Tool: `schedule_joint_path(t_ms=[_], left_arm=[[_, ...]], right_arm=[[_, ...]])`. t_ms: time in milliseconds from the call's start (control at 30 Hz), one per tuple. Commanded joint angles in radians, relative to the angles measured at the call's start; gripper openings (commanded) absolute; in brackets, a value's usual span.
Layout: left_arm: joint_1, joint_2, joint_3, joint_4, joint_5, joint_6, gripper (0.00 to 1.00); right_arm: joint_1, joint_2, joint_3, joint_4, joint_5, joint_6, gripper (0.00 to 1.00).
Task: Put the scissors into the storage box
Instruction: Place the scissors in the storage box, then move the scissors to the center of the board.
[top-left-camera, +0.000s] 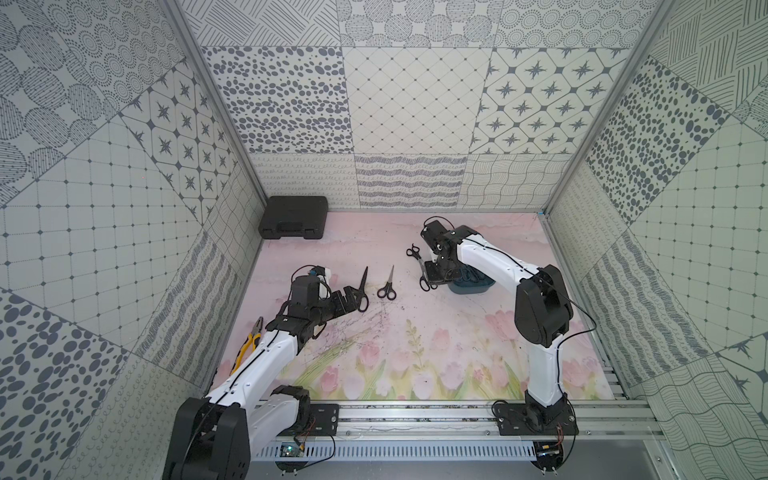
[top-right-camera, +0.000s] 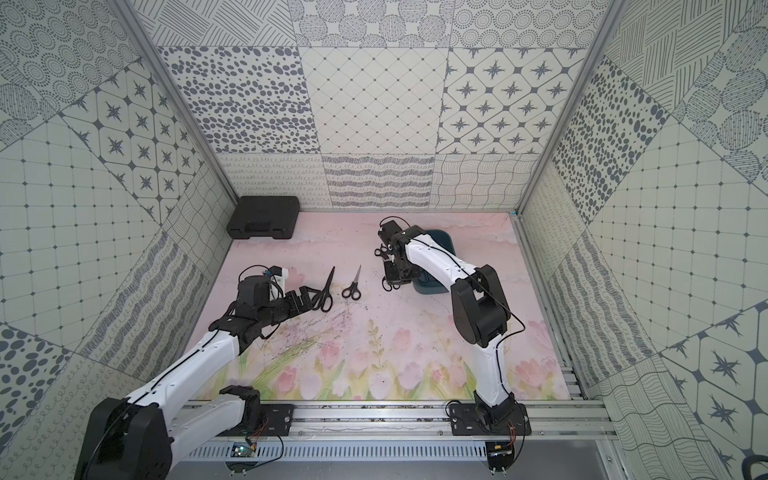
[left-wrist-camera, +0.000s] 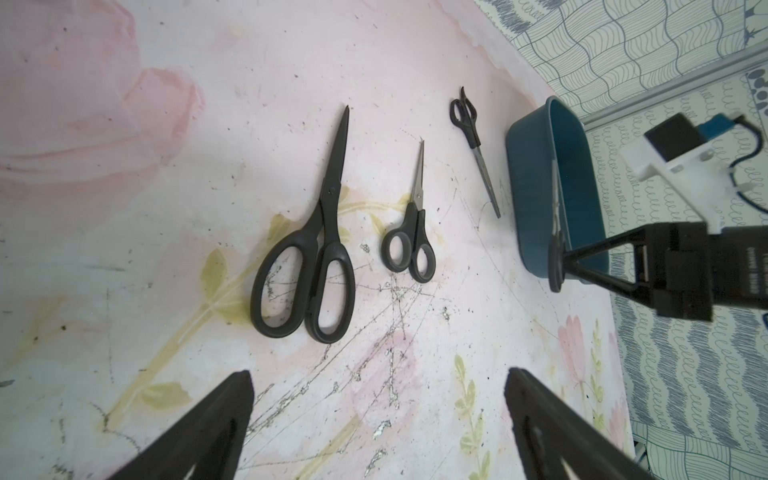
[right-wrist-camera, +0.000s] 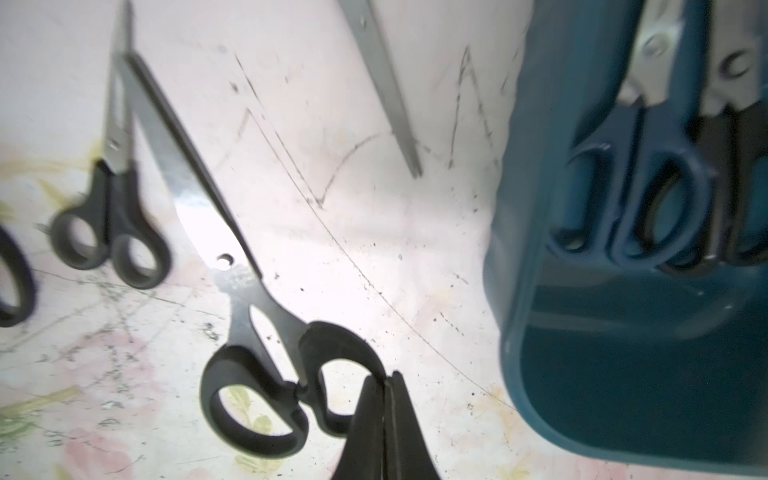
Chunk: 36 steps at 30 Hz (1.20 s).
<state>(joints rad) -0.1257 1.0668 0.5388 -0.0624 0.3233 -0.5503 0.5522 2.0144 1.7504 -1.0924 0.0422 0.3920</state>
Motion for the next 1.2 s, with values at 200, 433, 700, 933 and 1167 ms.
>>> schedule_joint_path(t_ms=[200,433,700,933,1167], left_arm=[[-0.301,0.026,0.194,-0.002,0.144,0.291,0.99],[-0.528,0.082,0.276,0.018,0.227,0.458,0.99],[-0.44,0.0,0.186,0.193,-0.129,0.333,1.0],[0.032,-0.025,0.097,0.054,-0.168,0.011,0.99],[0.194,0.05,0.051,-0.088,-0.145,-0.078,0.99]], right_arm=[[-0.243,0.046,0.117,-0.07,0.093,-0.091,0.0],[-0.32,0.18,0.154,-0.077,0.104,-0.133,0.0],[-0.27,0.11,0.184,-0.067,0.161,-0.126,0.55],[0.009,0.004,0.218,-0.034,0.193,-0.079,0.57],[0.228,0.177,0.333,-0.037,0.057,-0.004,0.52]])
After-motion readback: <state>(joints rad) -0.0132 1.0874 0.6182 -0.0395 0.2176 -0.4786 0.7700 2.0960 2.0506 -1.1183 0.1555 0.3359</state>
